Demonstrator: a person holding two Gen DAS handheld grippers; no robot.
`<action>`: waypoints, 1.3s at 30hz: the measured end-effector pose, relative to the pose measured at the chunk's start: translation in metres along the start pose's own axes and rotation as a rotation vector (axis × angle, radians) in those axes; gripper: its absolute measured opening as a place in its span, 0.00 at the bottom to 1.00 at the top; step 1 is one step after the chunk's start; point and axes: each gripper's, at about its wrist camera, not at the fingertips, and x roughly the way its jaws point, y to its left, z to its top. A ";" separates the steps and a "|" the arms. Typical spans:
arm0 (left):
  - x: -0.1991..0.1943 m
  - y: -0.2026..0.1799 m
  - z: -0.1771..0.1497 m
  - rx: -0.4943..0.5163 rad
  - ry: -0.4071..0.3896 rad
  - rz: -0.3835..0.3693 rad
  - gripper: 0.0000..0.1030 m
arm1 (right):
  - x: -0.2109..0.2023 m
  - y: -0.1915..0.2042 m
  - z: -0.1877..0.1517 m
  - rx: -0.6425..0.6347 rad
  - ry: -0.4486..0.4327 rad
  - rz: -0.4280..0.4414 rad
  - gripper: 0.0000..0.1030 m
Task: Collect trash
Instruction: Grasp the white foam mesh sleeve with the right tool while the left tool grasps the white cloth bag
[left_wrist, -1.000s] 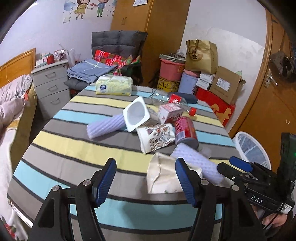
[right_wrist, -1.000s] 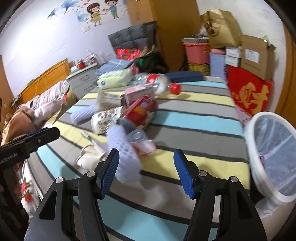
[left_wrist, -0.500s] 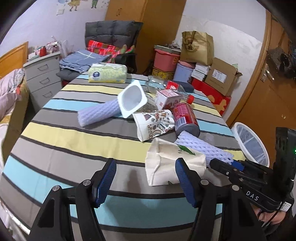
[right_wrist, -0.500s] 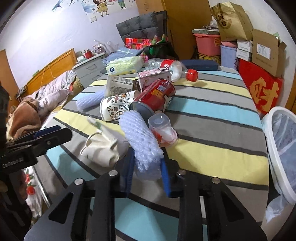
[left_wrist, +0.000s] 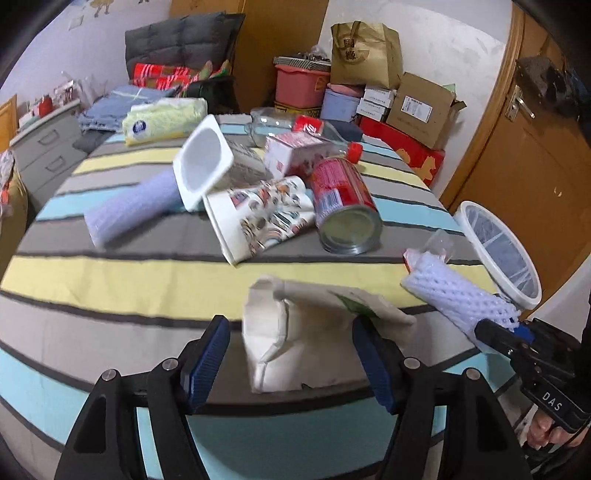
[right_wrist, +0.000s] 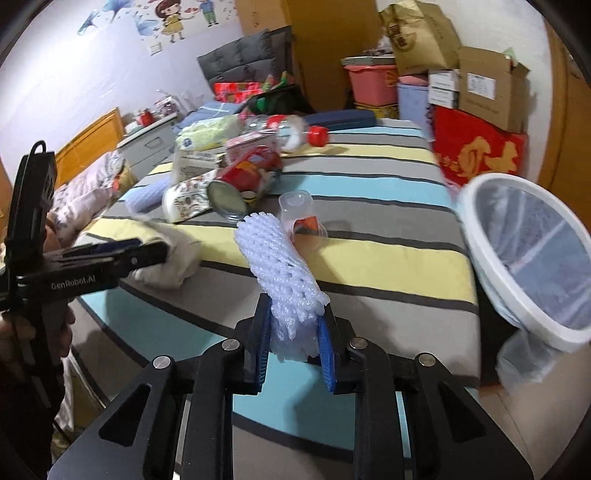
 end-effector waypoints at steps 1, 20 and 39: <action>-0.001 -0.003 -0.003 -0.008 -0.003 -0.032 0.67 | -0.002 -0.002 0.000 0.002 -0.007 -0.010 0.23; -0.037 -0.003 -0.022 -0.013 -0.067 -0.022 0.67 | -0.008 -0.020 -0.011 0.058 -0.026 -0.018 0.23; 0.008 0.007 0.021 0.150 -0.052 -0.002 0.71 | -0.004 -0.014 -0.010 0.042 -0.016 -0.017 0.23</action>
